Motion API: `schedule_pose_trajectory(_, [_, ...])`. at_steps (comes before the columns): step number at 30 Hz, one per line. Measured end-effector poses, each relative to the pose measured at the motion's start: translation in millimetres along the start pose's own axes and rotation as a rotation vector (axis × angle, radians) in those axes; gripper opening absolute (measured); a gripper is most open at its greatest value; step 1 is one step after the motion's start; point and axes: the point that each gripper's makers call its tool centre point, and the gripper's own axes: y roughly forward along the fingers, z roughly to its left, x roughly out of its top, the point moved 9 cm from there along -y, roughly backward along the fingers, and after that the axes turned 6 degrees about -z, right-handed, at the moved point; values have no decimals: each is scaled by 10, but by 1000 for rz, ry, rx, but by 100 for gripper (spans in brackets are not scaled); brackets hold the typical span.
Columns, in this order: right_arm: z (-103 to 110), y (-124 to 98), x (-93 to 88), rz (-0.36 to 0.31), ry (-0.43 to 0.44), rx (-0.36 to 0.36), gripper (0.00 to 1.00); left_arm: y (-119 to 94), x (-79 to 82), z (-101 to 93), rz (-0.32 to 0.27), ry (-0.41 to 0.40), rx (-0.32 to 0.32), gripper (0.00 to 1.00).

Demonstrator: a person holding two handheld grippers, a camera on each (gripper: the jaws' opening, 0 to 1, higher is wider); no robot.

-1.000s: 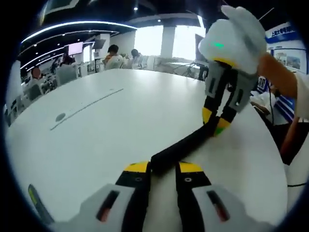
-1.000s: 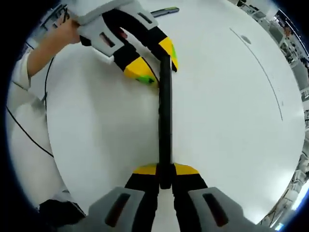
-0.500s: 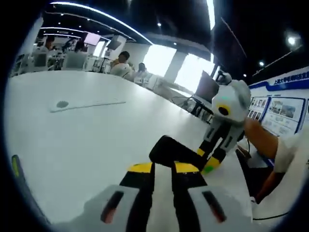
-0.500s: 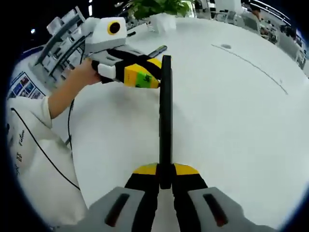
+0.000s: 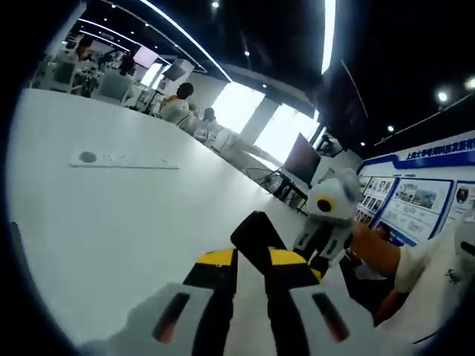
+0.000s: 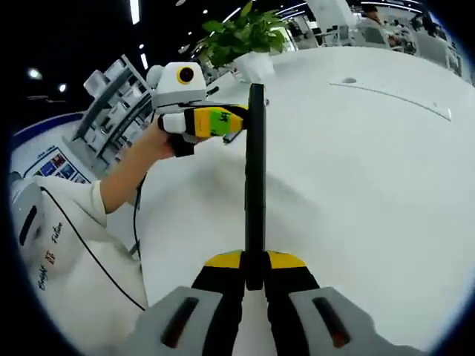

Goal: Pflip the remote and laser pointer to the front side, press the buttons, and align them neatly on the table

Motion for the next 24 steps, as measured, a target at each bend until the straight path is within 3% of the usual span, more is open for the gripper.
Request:
schedule_pose_trajectory(7, [177, 36, -26, -86, 12, 52, 13, -35, 144, -134, -44, 0, -45, 18])
schedule_pose_trajectory(10, [232, 51, -54, -124, 23, 65, 13, -44, 170, -96, -42, -3, -55, 18])
schedule_pose_trajectory(13, [275, 47, -69, -165, 52, 116, 13, -62, 198, -116, -70, -55, -88, 18])
schedule_pose_trajectory(24, [473, 118, -188, -281, 117, 292, 13, -119, 269, -198, -116, -129, -176, 18])
